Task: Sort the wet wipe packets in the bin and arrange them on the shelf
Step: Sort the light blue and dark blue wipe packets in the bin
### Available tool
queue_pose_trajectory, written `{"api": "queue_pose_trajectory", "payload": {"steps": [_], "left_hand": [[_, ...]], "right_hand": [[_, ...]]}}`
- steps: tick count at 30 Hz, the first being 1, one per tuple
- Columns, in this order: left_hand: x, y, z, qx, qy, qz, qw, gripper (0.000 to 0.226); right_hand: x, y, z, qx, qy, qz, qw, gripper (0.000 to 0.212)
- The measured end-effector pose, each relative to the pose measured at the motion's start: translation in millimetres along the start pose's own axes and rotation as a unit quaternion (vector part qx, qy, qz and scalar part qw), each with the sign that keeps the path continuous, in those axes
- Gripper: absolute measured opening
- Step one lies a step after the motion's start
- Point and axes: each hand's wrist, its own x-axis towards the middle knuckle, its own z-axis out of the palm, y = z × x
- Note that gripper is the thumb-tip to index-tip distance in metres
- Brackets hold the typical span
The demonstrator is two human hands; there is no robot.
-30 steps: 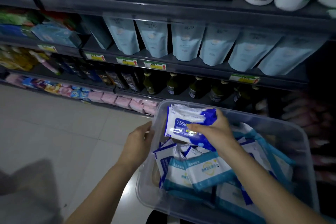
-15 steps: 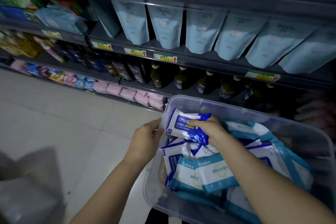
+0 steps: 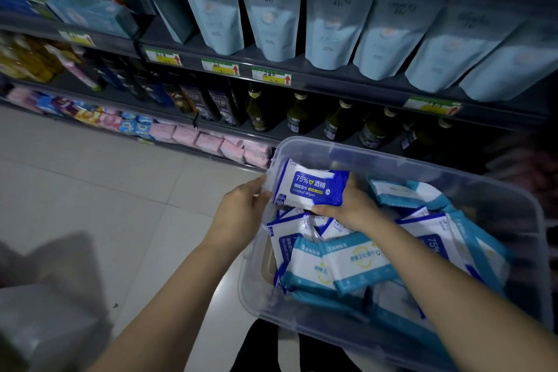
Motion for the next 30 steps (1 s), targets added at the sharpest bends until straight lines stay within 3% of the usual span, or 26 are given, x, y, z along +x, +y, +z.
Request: {"api": "queue_pose_trajectory", "payload": {"steps": [6,10,12,15,17,20,24,26,30], "left_hand": [[-1,0,-1,0.01,0.0,0.005,1.0,0.037],[0,1,0,-0.007,0.005,-0.01,1.0,0.038],[0,1,3,-0.022,0.012,-0.016,1.0,0.038],[1,-1,4,-0.046,0.015,-0.039,0.998,0.038],[2,-3,4,-0.048,0.007,-0.045,0.998,0.04],[2,-5,3,-0.061,-0.001,-0.054,0.997,0.041],[2,-7,4,-0.061,0.006,-0.045,0.997,0.04],[1,-7,4,-0.062,0.002,-0.047,0.997,0.041],[-1,-6,0,-0.004,0.008,-0.017,1.0,0.043]], "right_hand": [[-29,-13,-2,-0.096,0.063,0.036,0.993,0.104],[-57,-15,-4,-0.14,0.109,-0.021,0.984,0.093],[-70,-18,2,-0.19,0.166,-0.077,0.964,0.072],[-74,-33,20,-0.168,0.104,-0.105,0.975,0.047],[-67,-41,34,-0.168,0.053,-0.082,0.981,0.047],[-59,-40,46,-0.202,0.043,-0.093,0.974,0.056],[-62,-33,46,-0.119,0.045,-0.118,0.985,0.041],[-65,-31,40,-0.05,0.007,-0.121,0.991,0.032],[-77,-19,17,0.12,-0.013,-0.102,0.987,0.041]]}}
